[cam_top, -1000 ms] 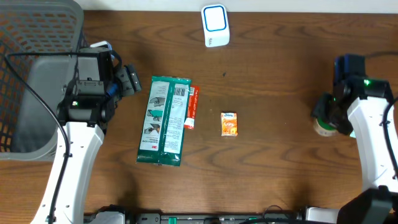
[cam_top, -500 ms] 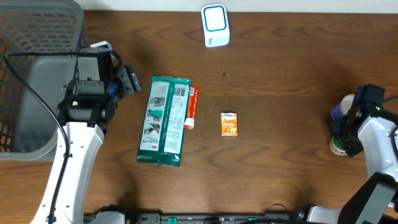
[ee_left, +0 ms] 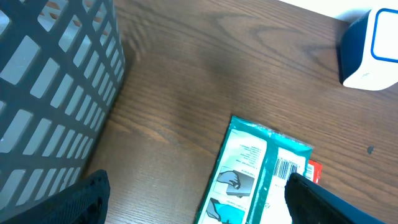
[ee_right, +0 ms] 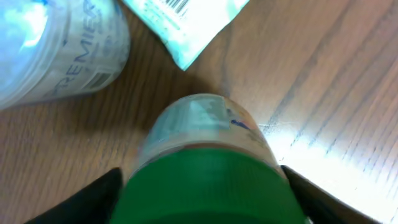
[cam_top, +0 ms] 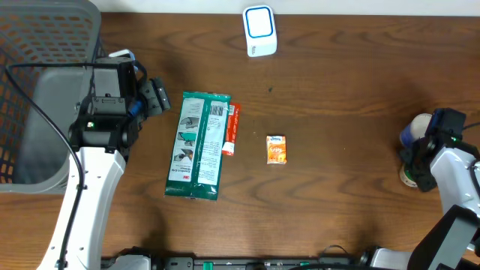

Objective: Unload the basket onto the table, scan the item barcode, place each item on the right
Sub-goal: 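Raise the right gripper and withdraw it leftward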

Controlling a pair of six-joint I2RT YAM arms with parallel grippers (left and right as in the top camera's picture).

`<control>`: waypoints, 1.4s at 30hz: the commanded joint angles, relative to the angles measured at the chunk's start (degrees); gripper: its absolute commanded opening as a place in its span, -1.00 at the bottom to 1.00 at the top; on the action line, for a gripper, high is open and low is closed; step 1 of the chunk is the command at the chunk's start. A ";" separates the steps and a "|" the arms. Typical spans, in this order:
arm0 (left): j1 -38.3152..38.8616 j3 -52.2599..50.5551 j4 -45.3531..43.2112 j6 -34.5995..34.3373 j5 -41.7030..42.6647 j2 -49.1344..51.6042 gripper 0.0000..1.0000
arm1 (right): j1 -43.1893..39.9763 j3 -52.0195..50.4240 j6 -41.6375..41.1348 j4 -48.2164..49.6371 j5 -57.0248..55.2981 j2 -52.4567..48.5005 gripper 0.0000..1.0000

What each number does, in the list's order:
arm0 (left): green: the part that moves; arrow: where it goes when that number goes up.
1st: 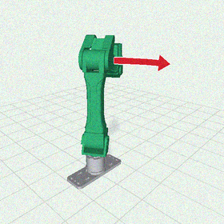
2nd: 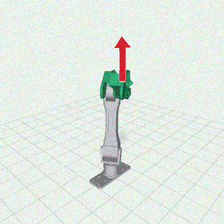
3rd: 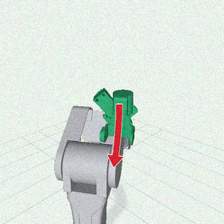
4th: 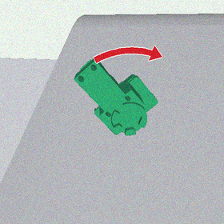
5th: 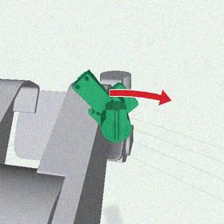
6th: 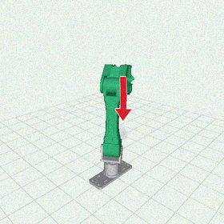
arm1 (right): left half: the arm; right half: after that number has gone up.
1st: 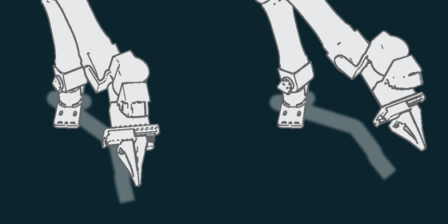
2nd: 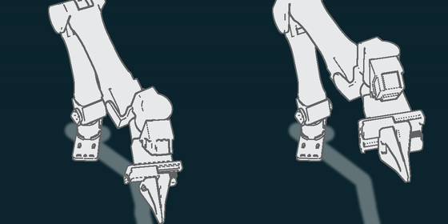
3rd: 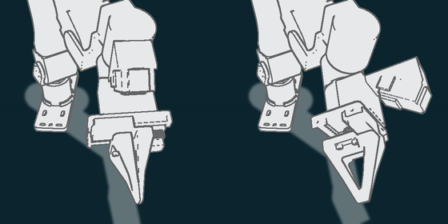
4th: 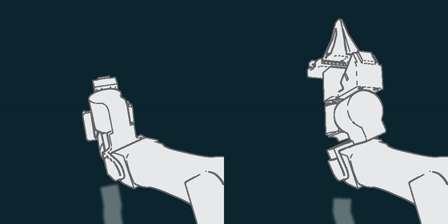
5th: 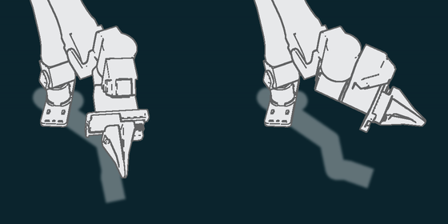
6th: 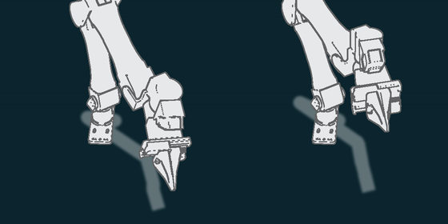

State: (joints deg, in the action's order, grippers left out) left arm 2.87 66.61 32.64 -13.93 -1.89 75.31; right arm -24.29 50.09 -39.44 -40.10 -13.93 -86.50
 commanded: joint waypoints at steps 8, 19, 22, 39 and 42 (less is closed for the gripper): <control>-0.13 -0.07 -0.07 -0.33 -0.72 -0.39 0.72 | -0.59 1.99 10.47 0.04 0.63 0.70 0.98; -0.13 -0.07 -0.07 -0.33 -0.72 -0.39 0.72 | 0.85 22.18 16.02 -18.27 12.11 1.14 0.98; -0.13 -0.07 -0.04 -0.33 -0.72 -0.39 0.72 | 3.63 25.49 22.29 -20.17 21.40 1.55 0.98; -0.13 -0.07 -0.07 -0.33 -0.72 -0.39 0.72 | 29.31 25.55 25.35 -17.22 22.32 1.84 0.99; -0.13 -0.07 -0.04 -0.33 -0.72 -0.39 0.72 | 29.94 25.55 25.14 -15.52 22.32 1.84 0.99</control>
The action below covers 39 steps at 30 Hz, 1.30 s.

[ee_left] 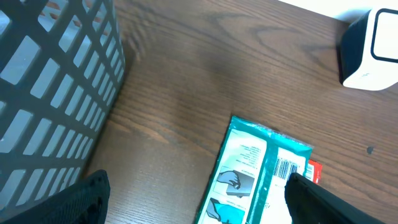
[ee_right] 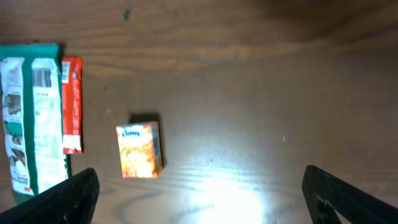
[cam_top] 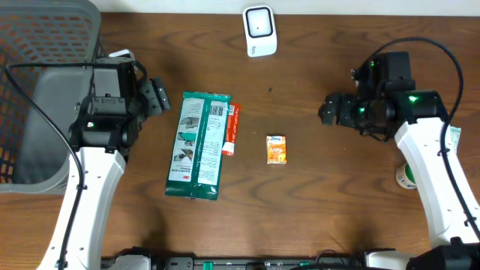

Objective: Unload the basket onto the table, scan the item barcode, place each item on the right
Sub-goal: 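Raise the right gripper and withdraw it leftward, then move the left gripper over the orange Kleenex tissue pack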

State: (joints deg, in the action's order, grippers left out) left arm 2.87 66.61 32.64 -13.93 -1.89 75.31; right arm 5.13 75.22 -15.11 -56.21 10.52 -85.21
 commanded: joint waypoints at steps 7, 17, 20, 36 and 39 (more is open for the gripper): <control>-0.13 -0.07 -1.03 -0.37 -0.07 -0.39 0.72 | -0.96 -0.55 0.81 0.74 -2.14 0.46 0.99; 1.07 -1.14 5.05 -2.89 25.92 2.58 0.67 | -9.46 -5.97 0.81 3.32 -3.08 0.46 0.99; 4.07 -2.29 5.03 -2.91 30.21 5.01 0.49 | -10.56 -7.13 0.81 4.50 -3.48 0.46 0.99; 27.56 -2.64 -2.56 -9.35 17.09 22.25 0.48 | -10.75 -7.30 0.83 4.57 -4.48 0.46 0.98; 30.45 -2.64 -3.48 -9.33 16.68 24.28 0.48 | -10.75 -7.30 0.81 4.57 -4.48 0.46 0.99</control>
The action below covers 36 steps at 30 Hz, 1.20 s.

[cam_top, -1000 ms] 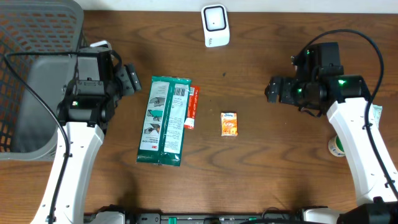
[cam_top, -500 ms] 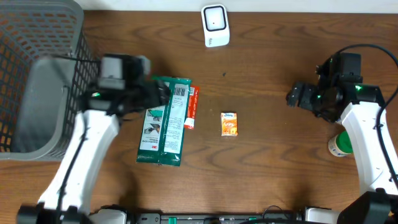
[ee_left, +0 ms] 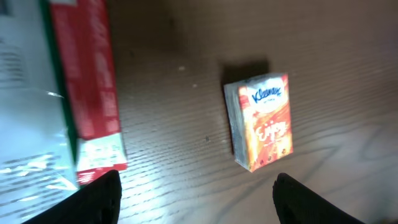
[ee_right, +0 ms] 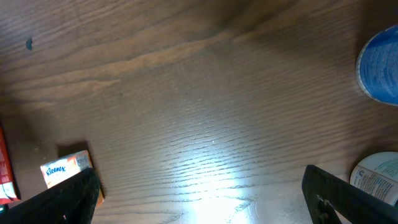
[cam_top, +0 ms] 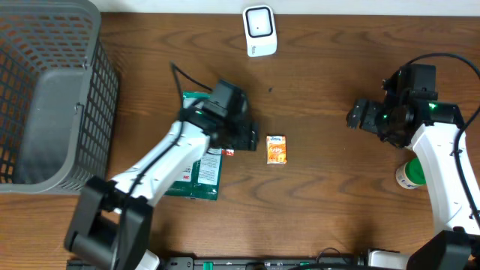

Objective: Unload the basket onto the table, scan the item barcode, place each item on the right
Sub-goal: 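Move the left gripper over the orange Kleenex tissue pack, then close the left gripper on the Kleenex pack and lift it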

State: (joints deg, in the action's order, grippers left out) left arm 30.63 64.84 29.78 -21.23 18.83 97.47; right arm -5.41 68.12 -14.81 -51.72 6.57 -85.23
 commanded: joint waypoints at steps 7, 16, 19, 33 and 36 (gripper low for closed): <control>6.40 -0.87 -2.80 -2.56 -6.47 5.16 0.48 | -0.22 -0.20 0.50 0.09 -0.55 0.48 0.99; 7.10 -0.87 -2.91 -4.85 -8.94 5.57 0.48 | -0.22 -0.20 0.50 0.09 -0.52 0.48 0.99; 8.17 -0.87 -2.99 -4.85 -9.03 5.60 0.48 | -0.17 -0.20 0.52 0.09 -0.52 0.48 0.99; 10.23 -0.87 -10.69 -7.17 -7.96 12.83 0.43 | -0.17 -0.20 0.52 0.09 -0.52 0.48 0.99; 10.21 -0.87 -11.04 -7.15 -5.49 13.27 0.21 | -0.17 -0.20 0.52 0.09 -0.52 0.48 0.99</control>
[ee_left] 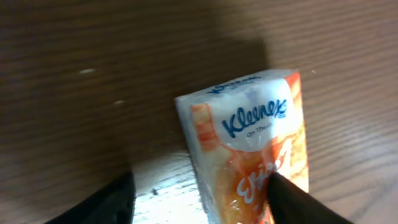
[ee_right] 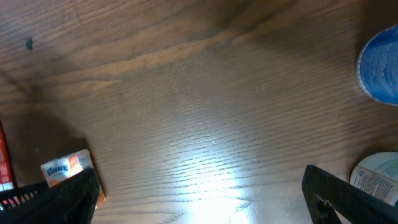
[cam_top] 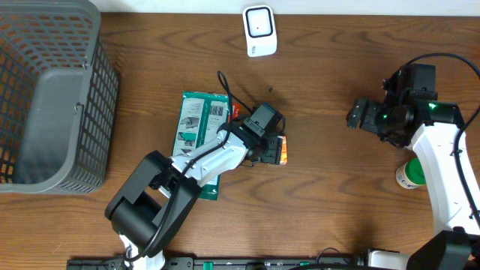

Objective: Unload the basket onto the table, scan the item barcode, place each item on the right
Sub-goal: 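Close the left gripper on the Kleenex pack and lift it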

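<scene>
A small orange-and-white Kleenex pack (cam_top: 283, 152) lies flat on the brown table, filling the left wrist view (ee_left: 249, 143). My left gripper (cam_top: 271, 153) is down at the pack and open (ee_left: 200, 190). Its dark left finger is off the pack's left side and its right finger overlaps the pack's right part. The white scanner with a blue ring (cam_top: 259, 30) stands at the table's far edge. My right gripper (cam_top: 358, 116) hangs open over bare wood at the right (ee_right: 205, 199). The pack also shows at the left of the right wrist view (ee_right: 65, 169).
A long green wipes pack (cam_top: 193, 135) and a red pack (cam_top: 233, 112) lie left of the Kleenex, partly under my left arm. A grey mesh basket (cam_top: 45, 45) stands at the far left. A green-lidded jar (cam_top: 409, 174) and a blue lid (ee_right: 380, 68) are at the right.
My left gripper has moved right and down, from above the gap between the red pack and the Kleenex pack to close over the Kleenex pack. The right arm has not moved.
At first my left arm was by the basket and my right gripper was low at the green-lidded jar. Then the right gripper was raised over the table's right half. Then the left arm reached across the wipes pack, and now its open gripper is at the Kleenex pack.
</scene>
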Controlling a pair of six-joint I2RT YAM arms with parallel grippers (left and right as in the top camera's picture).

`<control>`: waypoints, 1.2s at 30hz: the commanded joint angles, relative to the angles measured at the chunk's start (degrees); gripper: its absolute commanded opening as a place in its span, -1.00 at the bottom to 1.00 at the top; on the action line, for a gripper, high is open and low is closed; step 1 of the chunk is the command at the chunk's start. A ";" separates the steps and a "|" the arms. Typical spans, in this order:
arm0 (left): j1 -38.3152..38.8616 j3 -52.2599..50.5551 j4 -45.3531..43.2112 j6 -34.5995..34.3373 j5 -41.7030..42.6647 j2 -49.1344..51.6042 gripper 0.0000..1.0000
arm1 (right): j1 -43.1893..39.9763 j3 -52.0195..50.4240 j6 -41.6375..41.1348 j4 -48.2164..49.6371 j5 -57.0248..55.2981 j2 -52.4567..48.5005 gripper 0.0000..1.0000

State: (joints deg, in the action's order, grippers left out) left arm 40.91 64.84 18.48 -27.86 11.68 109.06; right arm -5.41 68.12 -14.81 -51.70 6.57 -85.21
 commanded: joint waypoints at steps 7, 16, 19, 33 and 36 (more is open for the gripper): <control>-0.11 -0.83 -0.63 -0.52 2.86 1.57 -0.48 | -0.17 -0.20 0.50 0.07 -0.52 0.46 0.99; -1.92 -0.76 -1.25 -0.52 2.86 -3.63 -0.86 | -0.17 -0.20 0.52 0.04 -0.52 0.46 0.98; -4.57 -0.76 -1.20 -0.31 6.60 -8.13 -0.85 | -0.17 -0.20 0.50 0.04 -0.52 0.46 0.98; -17.03 -0.74 4.33 9.84 24.55 -16.92 -0.85 | -0.17 -0.20 0.52 0.04 -0.52 0.46 0.98; -17.09 -0.74 5.64 10.25 22.60 -17.55 -0.86 | -0.17 -0.20 0.50 0.07 -0.52 0.46 0.98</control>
State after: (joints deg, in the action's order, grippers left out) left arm 24.03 64.45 23.29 -21.43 33.80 93.76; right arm -5.41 68.12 -14.81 -51.72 6.57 -85.21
